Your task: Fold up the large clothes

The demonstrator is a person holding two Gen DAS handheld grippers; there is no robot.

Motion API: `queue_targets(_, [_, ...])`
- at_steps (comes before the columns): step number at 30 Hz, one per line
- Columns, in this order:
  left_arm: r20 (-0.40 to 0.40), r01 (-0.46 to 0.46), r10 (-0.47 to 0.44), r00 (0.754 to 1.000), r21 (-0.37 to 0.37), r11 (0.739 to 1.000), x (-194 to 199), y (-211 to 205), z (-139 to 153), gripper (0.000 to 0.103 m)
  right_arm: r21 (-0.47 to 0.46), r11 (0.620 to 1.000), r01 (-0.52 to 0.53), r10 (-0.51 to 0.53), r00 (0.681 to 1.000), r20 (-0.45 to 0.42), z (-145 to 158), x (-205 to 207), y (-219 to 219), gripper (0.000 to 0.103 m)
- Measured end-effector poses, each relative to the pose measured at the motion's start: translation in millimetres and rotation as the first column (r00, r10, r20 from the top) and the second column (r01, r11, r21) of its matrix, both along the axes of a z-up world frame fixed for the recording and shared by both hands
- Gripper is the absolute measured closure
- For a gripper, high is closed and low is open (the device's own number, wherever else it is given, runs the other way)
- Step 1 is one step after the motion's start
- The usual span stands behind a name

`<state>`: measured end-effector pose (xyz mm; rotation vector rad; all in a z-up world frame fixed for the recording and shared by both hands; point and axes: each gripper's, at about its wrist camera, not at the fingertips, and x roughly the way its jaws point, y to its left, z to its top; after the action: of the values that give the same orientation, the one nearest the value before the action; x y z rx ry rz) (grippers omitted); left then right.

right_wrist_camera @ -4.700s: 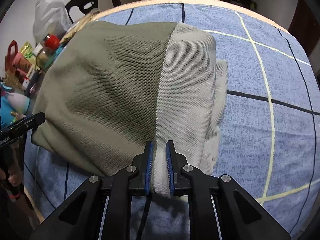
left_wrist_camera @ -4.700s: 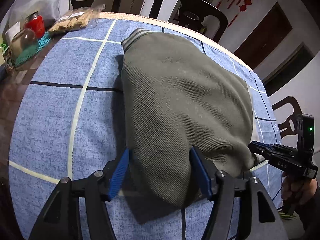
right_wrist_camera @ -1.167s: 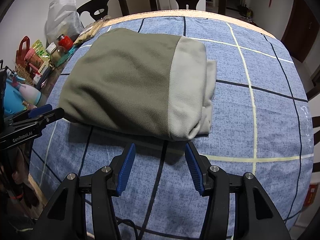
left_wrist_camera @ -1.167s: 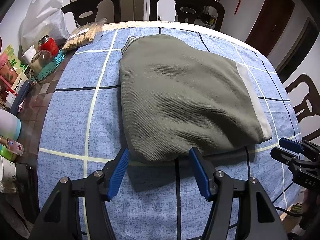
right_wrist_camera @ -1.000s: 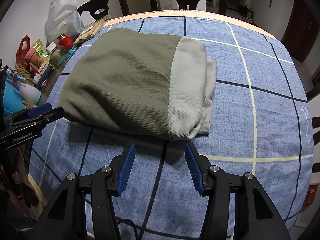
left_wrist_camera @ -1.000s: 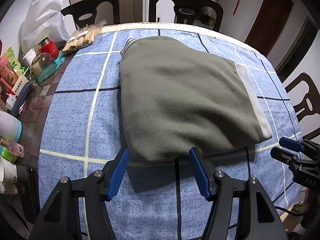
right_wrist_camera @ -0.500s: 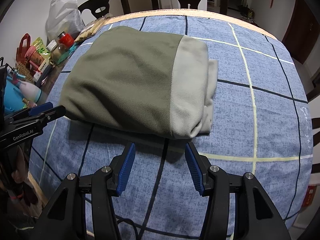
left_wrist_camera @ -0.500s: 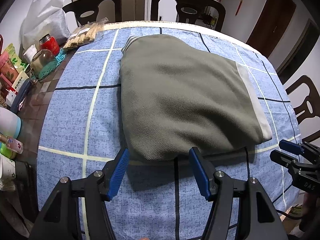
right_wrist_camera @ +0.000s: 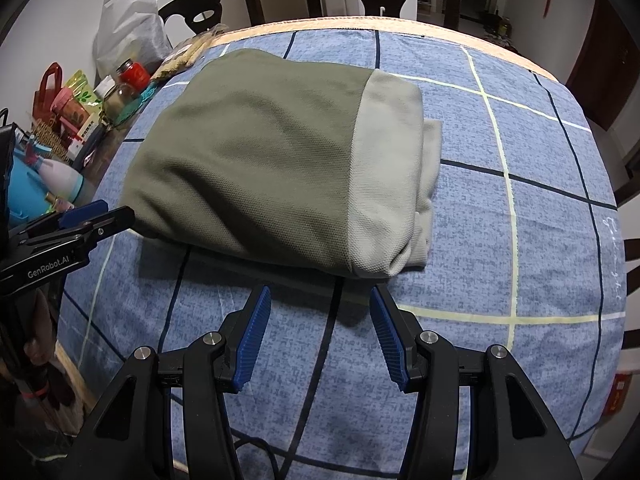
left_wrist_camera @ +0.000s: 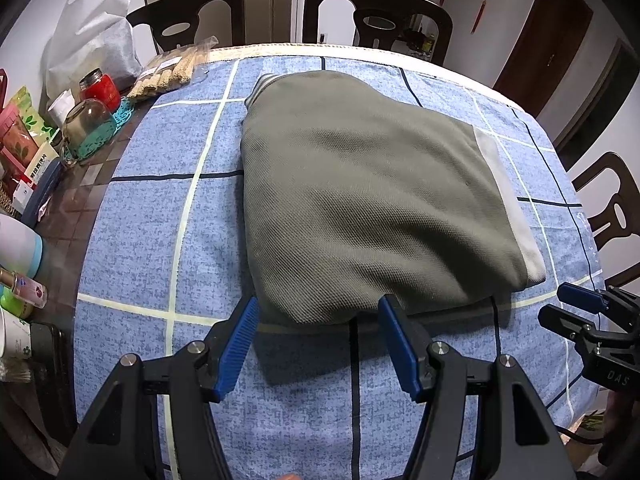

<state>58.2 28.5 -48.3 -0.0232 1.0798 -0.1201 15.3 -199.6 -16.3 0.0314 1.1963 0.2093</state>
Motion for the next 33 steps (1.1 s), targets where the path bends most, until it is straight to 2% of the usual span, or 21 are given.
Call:
queue_targets(15, [-0.007,-0.009,0.009,1.000,-0.019,1.000,0.6,1.4,-1.0,0.039,-0.003,1.000,-0.004,0.004,1.000,-0.001,-0.4,-0.1,3.1,0.050])
queue_targets(33, [0.005,-0.023,0.023,1.000,-0.003,1.000,0.6,1.3,-2.1,0.039,-0.005,1.000,-0.023,0.023,1.000,-0.008,-2.2,1.3,3.9,0.050])
